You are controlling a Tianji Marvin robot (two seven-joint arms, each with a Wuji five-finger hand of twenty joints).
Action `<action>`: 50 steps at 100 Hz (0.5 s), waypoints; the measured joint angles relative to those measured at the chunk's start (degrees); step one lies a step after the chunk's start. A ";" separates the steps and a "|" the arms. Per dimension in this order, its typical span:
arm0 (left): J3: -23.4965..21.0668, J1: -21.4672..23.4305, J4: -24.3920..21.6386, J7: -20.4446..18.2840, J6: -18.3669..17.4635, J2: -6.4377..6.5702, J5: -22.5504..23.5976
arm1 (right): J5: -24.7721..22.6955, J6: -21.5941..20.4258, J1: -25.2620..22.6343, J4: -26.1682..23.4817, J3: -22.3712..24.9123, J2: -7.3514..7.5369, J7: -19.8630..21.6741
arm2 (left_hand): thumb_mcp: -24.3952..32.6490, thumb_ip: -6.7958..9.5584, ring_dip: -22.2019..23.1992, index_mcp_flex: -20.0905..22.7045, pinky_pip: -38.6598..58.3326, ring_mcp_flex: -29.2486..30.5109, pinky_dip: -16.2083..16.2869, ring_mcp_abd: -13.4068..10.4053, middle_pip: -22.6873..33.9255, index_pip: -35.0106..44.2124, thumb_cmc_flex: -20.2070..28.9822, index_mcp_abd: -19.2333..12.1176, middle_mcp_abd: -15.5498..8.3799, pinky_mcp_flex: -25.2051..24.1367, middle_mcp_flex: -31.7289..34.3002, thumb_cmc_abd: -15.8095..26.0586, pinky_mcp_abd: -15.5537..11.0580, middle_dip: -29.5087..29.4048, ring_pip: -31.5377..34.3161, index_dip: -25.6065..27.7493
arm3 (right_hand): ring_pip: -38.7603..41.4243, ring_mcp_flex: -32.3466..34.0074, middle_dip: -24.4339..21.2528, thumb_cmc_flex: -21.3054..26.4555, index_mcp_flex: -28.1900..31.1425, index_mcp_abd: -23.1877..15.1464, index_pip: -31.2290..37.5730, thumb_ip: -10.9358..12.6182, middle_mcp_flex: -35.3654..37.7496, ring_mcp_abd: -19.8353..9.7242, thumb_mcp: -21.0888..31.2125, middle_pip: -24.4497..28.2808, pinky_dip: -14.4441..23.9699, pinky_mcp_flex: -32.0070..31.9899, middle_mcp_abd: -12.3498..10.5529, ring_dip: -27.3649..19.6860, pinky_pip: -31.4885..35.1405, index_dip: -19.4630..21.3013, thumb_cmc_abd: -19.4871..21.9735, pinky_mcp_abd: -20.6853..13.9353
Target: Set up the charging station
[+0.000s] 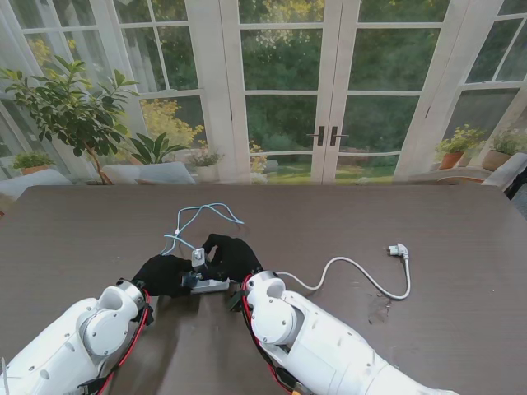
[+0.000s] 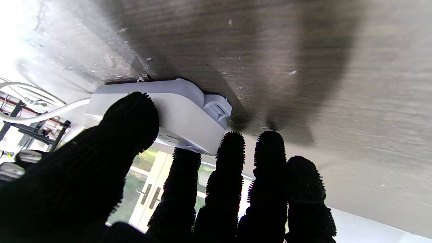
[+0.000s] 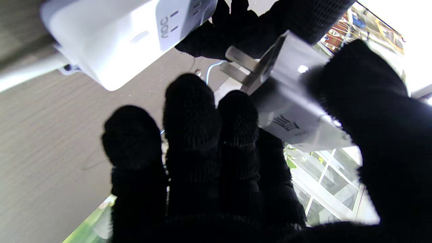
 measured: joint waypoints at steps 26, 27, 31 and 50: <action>-0.27 0.07 -0.47 -1.29 -0.14 0.00 -0.43 | -0.42 -0.03 1.19 3.22 -1.15 -1.29 -0.30 | -0.77 -0.10 0.18 0.03 0.00 -0.21 -0.47 0.00 0.79 0.00 1.03 0.08 0.00 0.00 0.00 -0.01 0.02 1.01 -0.75 0.38 | -15.88 -0.14 -4.97 -0.01 0.00 0.00 0.00 0.00 0.01 1.71 0.00 -5.11 -1.10 -6.89 -1.17 -0.04 -3.73 0.00 0.07 1.40; -0.29 0.09 -0.51 -1.34 -0.14 0.00 -0.43 | -0.43 -0.04 1.25 3.42 -1.20 -1.36 -0.32 | -0.79 -0.10 0.17 0.06 0.00 -0.22 -0.47 0.00 0.84 0.00 1.04 0.08 0.00 0.00 0.00 -0.01 0.02 1.04 -0.85 0.39 | -16.31 -0.14 -5.22 -0.01 0.00 0.00 0.00 0.00 0.01 1.79 0.00 -5.42 -1.11 -7.18 -1.19 0.07 -3.78 0.00 0.07 1.40; -0.34 0.18 -0.67 -1.49 -0.13 0.01 -0.43 | -0.45 -0.11 1.47 4.16 -1.36 -1.62 -0.34 | -1.00 -0.80 0.09 0.51 0.00 -0.22 -0.47 -0.01 0.90 0.00 1.04 0.14 0.00 0.00 0.00 -0.14 0.03 1.08 -0.90 0.39 | -19.18 -0.20 -6.35 -0.02 0.00 0.00 0.00 0.00 0.01 2.11 0.00 -6.87 -1.17 -8.35 -1.29 0.00 -4.45 0.00 0.09 1.40; -0.55 0.62 -1.23 -1.64 -0.12 0.03 -0.34 | -0.38 -0.83 2.20 7.21 -1.91 -2.73 -0.92 | -1.50 -1.29 -0.03 0.66 0.00 -0.24 -0.48 -0.06 1.82 0.00 1.52 0.25 0.00 0.00 1.25 -0.14 0.05 1.80 -1.42 0.42 | -23.66 -1.95 -9.39 -0.73 0.00 0.00 0.00 -0.01 -0.52 2.94 0.00 -10.30 -1.83 -12.28 -1.29 -0.01 -5.81 0.00 0.72 1.41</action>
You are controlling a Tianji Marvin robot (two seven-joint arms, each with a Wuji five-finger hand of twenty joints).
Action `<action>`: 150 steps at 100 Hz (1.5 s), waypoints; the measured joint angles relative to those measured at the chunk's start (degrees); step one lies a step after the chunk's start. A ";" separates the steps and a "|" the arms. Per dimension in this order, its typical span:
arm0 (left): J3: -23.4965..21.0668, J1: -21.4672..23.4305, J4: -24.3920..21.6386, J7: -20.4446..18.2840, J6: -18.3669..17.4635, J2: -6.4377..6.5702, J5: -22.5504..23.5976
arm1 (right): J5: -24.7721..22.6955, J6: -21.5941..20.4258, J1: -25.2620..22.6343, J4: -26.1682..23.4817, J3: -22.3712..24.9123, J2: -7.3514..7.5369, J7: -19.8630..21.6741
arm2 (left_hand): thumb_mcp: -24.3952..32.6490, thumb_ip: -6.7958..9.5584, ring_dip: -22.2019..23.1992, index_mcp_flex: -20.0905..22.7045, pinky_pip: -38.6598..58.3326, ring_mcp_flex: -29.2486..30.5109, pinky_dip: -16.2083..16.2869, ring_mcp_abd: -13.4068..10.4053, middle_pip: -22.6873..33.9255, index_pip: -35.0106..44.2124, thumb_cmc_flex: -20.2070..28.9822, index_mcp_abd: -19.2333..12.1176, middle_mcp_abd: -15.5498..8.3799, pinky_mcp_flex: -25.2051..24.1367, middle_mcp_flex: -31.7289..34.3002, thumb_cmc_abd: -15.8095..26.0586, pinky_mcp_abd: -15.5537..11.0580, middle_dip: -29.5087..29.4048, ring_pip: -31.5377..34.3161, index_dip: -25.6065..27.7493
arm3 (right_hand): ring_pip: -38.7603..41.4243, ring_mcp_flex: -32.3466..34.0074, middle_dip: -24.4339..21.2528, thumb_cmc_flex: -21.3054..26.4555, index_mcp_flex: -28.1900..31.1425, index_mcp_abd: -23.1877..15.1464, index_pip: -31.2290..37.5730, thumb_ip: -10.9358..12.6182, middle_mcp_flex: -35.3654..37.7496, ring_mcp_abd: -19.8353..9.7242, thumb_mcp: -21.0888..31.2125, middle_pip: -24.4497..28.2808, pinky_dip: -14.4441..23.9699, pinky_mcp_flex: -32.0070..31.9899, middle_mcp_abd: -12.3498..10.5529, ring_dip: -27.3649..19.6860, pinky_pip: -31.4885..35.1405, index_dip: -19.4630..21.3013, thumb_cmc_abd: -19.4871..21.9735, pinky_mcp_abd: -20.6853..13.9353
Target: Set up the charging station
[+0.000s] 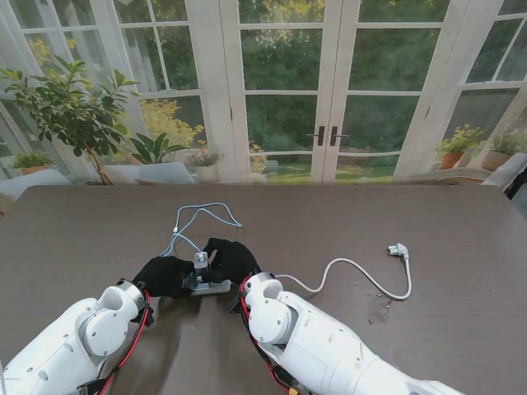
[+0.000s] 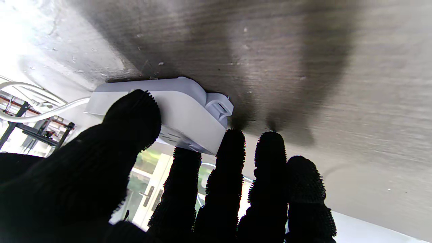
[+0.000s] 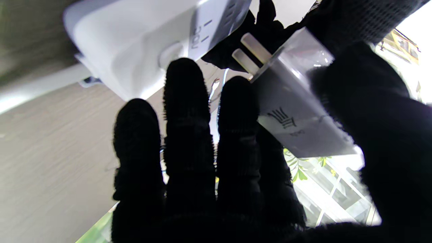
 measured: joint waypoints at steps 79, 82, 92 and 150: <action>-0.74 0.83 -1.45 -1.52 0.19 0.18 0.13 | -6.70 -2.67 2.46 7.31 -2.93 -2.27 -5.50 | -2.97 -1.14 -1.42 2.09 0.00 -0.18 -0.58 -0.08 0.46 0.01 0.05 0.52 0.00 -0.26 1.52 -0.03 0.03 1.52 -2.92 0.02 | -2.64 -5.08 -1.52 -0.20 0.01 0.00 0.00 0.00 -10.05 1.15 0.00 1.03 -0.66 -5.83 0.16 -0.08 -1.44 0.00 0.07 0.01; -0.74 0.83 -1.45 -1.51 0.19 0.18 0.14 | -7.07 -2.81 2.61 7.64 -3.17 -2.32 -5.72 | -2.97 -1.14 -1.43 2.13 0.00 -0.18 -0.69 -0.08 0.50 0.01 0.05 0.57 0.00 -0.26 1.52 -0.03 0.03 1.53 -2.92 0.02 | -2.64 -5.09 -1.63 -0.21 0.01 0.00 0.00 0.00 -9.90 1.13 0.00 1.06 -0.66 -5.84 0.16 -0.08 -1.44 0.00 0.07 0.01; -0.72 0.83 -1.45 -1.49 0.19 0.18 0.18 | -8.33 -3.49 3.10 9.29 -3.65 -2.75 -6.68 | -2.98 -1.14 -1.46 2.19 0.00 -0.18 -0.72 -0.08 0.52 0.01 0.05 0.76 0.00 -0.58 1.53 -0.03 0.03 1.58 -2.92 -0.02 | -2.45 -5.72 -1.66 -0.22 0.01 0.00 0.00 0.00 -10.46 1.03 0.00 1.55 -0.66 -6.21 0.16 -0.08 -1.44 0.00 0.07 -0.02; -0.33 0.51 -1.27 -1.52 0.10 0.28 0.05 | -12.17 -7.82 4.82 16.22 -6.25 -5.13 -11.69 | -3.00 -1.14 -1.71 2.90 0.00 -0.06 -0.81 -0.07 0.50 0.46 0.05 1.90 0.00 -0.80 1.99 -0.03 0.11 2.91 -2.62 -1.42 | 0.74 -5.72 -2.31 -1.05 0.01 -0.01 0.00 0.00 -11.67 -1.87 0.00 2.76 -0.67 -5.92 0.17 1.07 -1.44 0.04 0.58 -0.49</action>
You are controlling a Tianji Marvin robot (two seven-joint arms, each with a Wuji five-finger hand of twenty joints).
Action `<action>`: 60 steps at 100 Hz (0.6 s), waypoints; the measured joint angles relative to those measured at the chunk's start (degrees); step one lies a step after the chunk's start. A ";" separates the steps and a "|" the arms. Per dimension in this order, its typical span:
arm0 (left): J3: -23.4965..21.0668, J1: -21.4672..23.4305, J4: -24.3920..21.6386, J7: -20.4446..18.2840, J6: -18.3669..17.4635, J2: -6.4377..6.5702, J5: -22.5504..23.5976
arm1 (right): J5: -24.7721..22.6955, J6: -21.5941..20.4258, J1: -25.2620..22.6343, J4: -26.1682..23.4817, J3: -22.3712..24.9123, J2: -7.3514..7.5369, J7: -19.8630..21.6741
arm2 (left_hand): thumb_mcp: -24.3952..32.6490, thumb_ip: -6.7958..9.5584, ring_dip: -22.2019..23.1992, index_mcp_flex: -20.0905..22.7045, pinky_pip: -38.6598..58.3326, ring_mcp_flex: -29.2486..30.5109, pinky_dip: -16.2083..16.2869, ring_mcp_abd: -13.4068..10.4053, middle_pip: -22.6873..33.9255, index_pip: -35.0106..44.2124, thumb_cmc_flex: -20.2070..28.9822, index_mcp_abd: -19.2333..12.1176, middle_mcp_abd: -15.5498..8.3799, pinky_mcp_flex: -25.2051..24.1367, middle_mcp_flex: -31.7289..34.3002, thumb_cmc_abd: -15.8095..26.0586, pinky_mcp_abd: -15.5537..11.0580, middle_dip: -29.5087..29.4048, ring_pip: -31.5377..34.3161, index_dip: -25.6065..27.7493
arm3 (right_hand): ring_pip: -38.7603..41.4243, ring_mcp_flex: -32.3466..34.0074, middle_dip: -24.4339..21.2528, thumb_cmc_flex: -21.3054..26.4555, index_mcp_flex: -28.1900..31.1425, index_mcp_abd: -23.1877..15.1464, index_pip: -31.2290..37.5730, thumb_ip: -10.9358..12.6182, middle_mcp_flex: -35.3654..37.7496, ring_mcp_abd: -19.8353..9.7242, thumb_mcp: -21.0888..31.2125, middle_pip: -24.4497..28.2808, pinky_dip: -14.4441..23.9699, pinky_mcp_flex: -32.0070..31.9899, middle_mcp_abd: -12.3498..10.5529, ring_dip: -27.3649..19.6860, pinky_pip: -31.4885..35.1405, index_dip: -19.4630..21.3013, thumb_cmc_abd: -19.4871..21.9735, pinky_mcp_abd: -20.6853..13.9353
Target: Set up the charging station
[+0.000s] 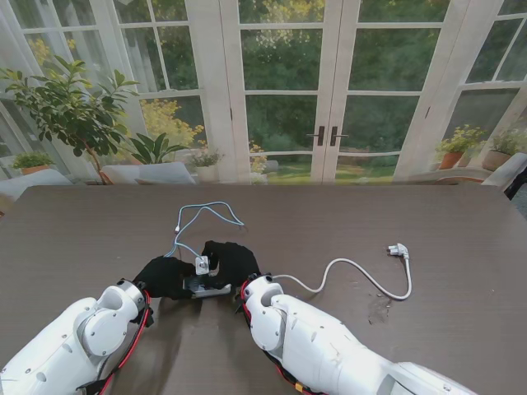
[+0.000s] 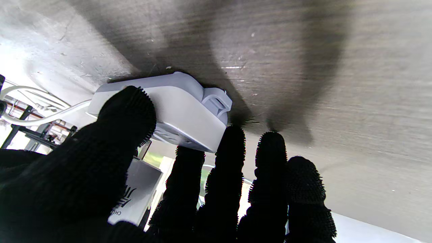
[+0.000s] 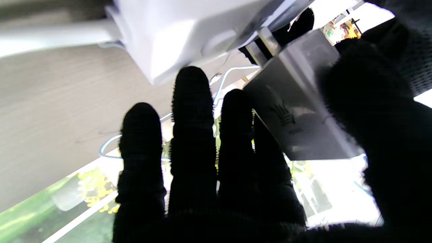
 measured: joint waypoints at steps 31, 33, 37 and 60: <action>0.04 -0.07 0.12 0.02 -0.05 -0.01 -0.09 | 0.01 -0.88 0.34 0.76 -0.32 -0.33 0.42 | -0.02 0.00 0.00 0.04 0.00 0.01 -0.01 0.00 0.15 0.17 0.00 0.08 0.00 0.00 0.00 0.00 0.04 0.13 0.20 -0.07 | 0.18 0.03 -0.03 -0.01 0.00 -0.01 0.00 0.00 0.00 -0.84 0.00 0.59 -0.07 0.15 -0.06 0.04 0.00 0.00 0.00 -0.12; 0.04 -0.08 0.13 0.02 -0.06 -0.01 -0.09 | 0.01 -0.81 0.34 0.61 -0.32 -0.26 0.61 | -0.02 0.00 0.00 0.04 0.00 0.01 -0.01 0.00 0.17 0.19 0.00 0.09 0.00 0.00 0.00 0.00 0.04 0.13 0.22 -0.07 | 0.19 0.03 -0.03 -0.01 0.00 -0.01 0.00 0.00 0.00 -0.95 0.00 0.60 -0.07 0.22 -0.09 0.04 0.00 0.00 0.00 -0.28; 0.05 -0.10 0.14 0.02 -0.08 -0.01 -0.09 | -0.01 -0.61 0.31 0.15 -0.31 -0.05 1.00 | -0.02 0.00 0.00 0.04 0.00 0.01 -0.01 0.00 0.20 0.20 0.00 0.09 0.00 0.00 0.00 0.00 0.05 0.14 0.24 -0.07 | 0.19 0.05 -0.03 -0.01 0.00 -0.01 0.00 0.00 0.00 -0.95 0.00 0.60 -0.08 0.23 -0.10 0.04 0.00 0.00 0.00 -0.38; 0.08 -0.17 0.24 0.03 -0.12 -0.01 -0.14 | -0.30 -0.50 0.30 -0.61 -0.39 0.57 1.82 | -0.42 0.00 0.00 0.09 0.00 0.07 -0.01 0.00 0.43 0.52 0.00 0.10 -0.06 0.00 0.00 0.00 0.05 0.21 0.36 -0.09 | 0.35 0.12 -0.04 -0.01 0.01 -0.01 0.00 0.00 0.00 -2.07 0.00 0.62 -0.10 0.43 -0.13 0.05 0.00 0.00 0.01 -0.59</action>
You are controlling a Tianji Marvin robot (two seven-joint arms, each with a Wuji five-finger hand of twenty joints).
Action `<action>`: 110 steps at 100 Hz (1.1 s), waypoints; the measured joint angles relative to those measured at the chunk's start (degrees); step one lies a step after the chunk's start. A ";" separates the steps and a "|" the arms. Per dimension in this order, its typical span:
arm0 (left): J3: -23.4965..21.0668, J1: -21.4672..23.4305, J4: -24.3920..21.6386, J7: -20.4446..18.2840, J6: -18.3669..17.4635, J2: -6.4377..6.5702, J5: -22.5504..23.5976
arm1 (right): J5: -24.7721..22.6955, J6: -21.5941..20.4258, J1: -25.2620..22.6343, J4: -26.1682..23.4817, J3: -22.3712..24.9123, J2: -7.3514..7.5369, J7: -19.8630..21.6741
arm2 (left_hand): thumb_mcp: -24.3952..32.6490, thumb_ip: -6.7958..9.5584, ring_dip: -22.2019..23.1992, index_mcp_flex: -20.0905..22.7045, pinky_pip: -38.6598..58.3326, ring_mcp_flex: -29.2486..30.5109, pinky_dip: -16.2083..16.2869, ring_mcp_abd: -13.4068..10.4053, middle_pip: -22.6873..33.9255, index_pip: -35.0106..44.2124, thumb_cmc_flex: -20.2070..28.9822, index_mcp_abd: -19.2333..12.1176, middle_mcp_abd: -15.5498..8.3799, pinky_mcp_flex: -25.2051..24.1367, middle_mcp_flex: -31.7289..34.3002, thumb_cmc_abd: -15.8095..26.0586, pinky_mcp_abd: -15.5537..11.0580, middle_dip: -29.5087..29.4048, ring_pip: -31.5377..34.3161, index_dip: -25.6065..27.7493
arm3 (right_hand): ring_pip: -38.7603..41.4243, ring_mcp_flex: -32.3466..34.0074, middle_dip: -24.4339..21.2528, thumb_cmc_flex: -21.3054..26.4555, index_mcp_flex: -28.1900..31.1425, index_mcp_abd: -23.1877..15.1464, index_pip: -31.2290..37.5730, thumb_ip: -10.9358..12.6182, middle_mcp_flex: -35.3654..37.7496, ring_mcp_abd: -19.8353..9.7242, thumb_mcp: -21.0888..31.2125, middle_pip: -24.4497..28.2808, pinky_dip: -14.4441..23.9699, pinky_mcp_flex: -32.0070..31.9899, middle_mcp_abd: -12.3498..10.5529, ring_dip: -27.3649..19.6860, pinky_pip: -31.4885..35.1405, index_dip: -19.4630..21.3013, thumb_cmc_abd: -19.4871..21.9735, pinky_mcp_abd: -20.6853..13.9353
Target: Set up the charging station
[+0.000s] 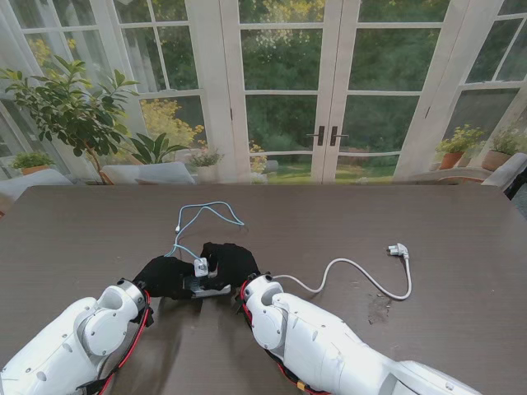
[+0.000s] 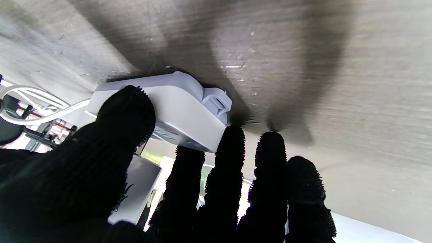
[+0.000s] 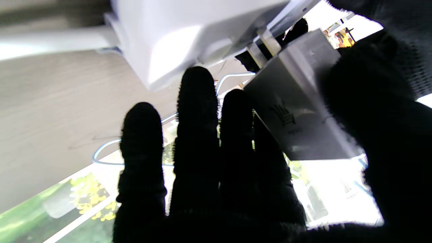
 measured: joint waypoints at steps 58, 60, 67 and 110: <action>0.13 -0.25 0.42 0.13 -0.26 -0.02 -0.29 | -0.08 -1.05 0.54 1.52 -0.50 -0.57 -0.06 | -0.76 -0.01 0.00 0.58 0.00 0.07 -0.01 0.00 0.75 0.34 0.00 0.02 -0.07 0.00 0.01 0.00 0.02 0.17 0.77 -0.23 | 0.58 0.09 -0.05 -1.21 0.00 0.00 0.00 0.00 -0.01 -0.96 0.00 0.01 -0.41 0.67 -0.33 2.40 0.00 0.10 1.35 -0.44; 0.13 -0.27 0.44 0.13 -0.29 -0.02 -0.29 | -0.09 -1.11 0.57 1.61 -0.53 -0.60 -0.09 | -0.76 -0.01 0.00 0.59 0.00 0.07 -0.01 0.00 0.78 0.37 0.00 0.02 -0.07 0.00 0.01 0.00 0.02 0.17 0.79 -0.23 | 0.58 0.09 -0.05 -1.21 0.00 0.00 0.00 0.00 -0.01 -0.98 0.00 0.01 -0.42 0.70 -0.35 2.41 0.00 0.10 1.35 -0.44; 0.13 -0.30 0.50 0.12 -0.37 -0.02 -0.32 | -0.12 -1.26 0.60 1.71 -0.55 -0.63 -0.10 | -0.77 -0.01 0.01 0.59 0.00 0.08 -0.01 0.00 0.82 0.40 0.00 0.03 -0.07 0.00 0.01 0.00 0.02 0.18 0.86 -0.23 | 0.58 0.09 -0.05 -1.21 0.00 0.00 0.00 0.00 -0.01 -0.98 0.00 0.01 -0.43 0.94 -0.38 2.41 0.00 0.11 1.35 -0.44; 0.07 -0.36 0.54 -0.19 -0.60 0.01 -0.56 | 0.09 -1.68 0.50 0.61 -0.42 0.11 1.45 | -0.79 -0.03 0.03 0.63 0.00 0.08 -0.01 0.00 0.61 0.70 0.02 0.05 -0.07 0.00 0.02 0.00 0.02 0.19 0.88 -0.23 | 0.59 -0.10 -0.06 -1.22 0.00 -0.01 0.00 0.00 -0.01 -1.61 0.00 0.01 -0.53 1.00 -0.47 2.42 0.00 0.12 1.36 -0.48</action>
